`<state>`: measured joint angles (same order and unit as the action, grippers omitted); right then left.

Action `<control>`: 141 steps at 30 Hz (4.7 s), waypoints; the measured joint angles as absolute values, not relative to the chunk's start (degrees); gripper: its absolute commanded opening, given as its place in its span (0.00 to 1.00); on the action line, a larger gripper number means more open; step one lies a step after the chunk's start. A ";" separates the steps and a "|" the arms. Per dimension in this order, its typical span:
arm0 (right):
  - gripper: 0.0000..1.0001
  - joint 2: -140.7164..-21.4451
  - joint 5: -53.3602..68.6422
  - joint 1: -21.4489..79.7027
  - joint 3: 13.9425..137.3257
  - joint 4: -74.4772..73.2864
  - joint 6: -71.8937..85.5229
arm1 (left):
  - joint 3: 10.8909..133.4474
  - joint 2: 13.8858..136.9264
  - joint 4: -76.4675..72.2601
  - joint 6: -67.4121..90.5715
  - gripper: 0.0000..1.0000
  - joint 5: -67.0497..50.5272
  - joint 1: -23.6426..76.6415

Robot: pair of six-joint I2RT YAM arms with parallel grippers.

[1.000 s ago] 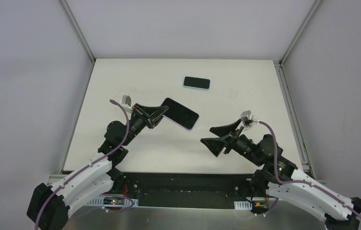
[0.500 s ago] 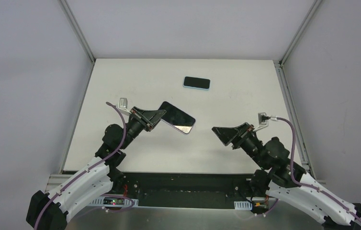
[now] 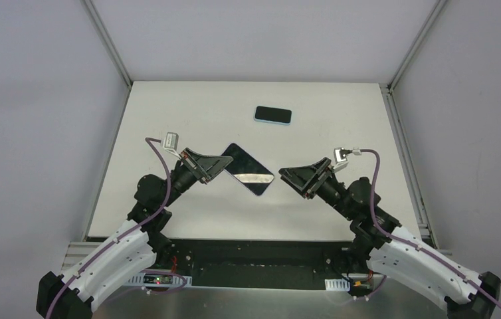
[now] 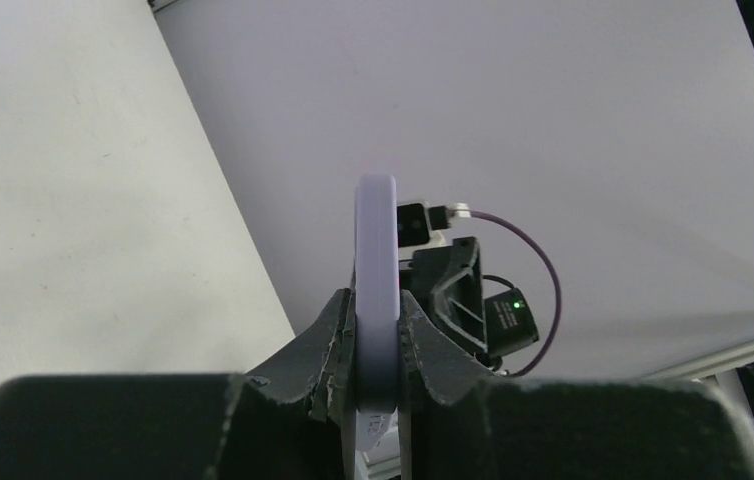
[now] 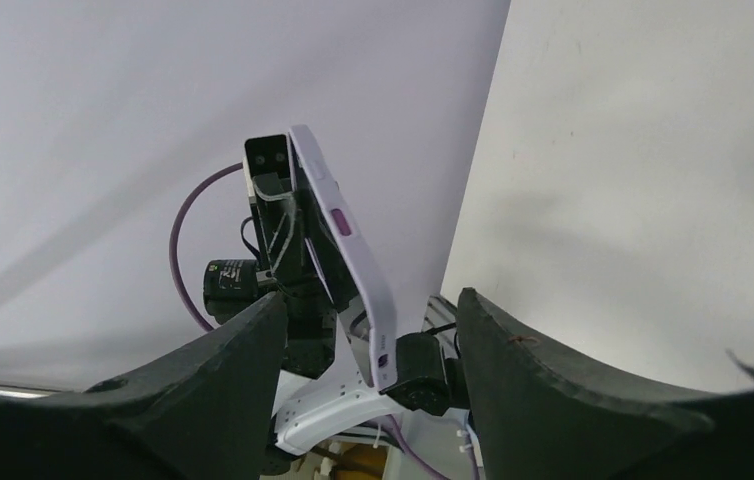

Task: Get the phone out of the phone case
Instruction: Remove the phone case from the phone.

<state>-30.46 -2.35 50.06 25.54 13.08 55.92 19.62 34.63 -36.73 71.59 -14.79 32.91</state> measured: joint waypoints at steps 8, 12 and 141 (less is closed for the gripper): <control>0.56 -35.27 2.68 49.84 23.75 21.65 60.42 | 20.38 34.63 -39.09 71.59 0.00 -16.19 32.91; 0.53 -35.29 3.84 49.84 23.73 25.06 61.28 | 20.38 34.61 -39.48 71.79 0.00 -16.16 32.91; 0.69 -40.64 12.40 46.54 29.89 40.56 62.96 | 25.19 49.17 -56.36 85.73 0.00 -7.60 36.80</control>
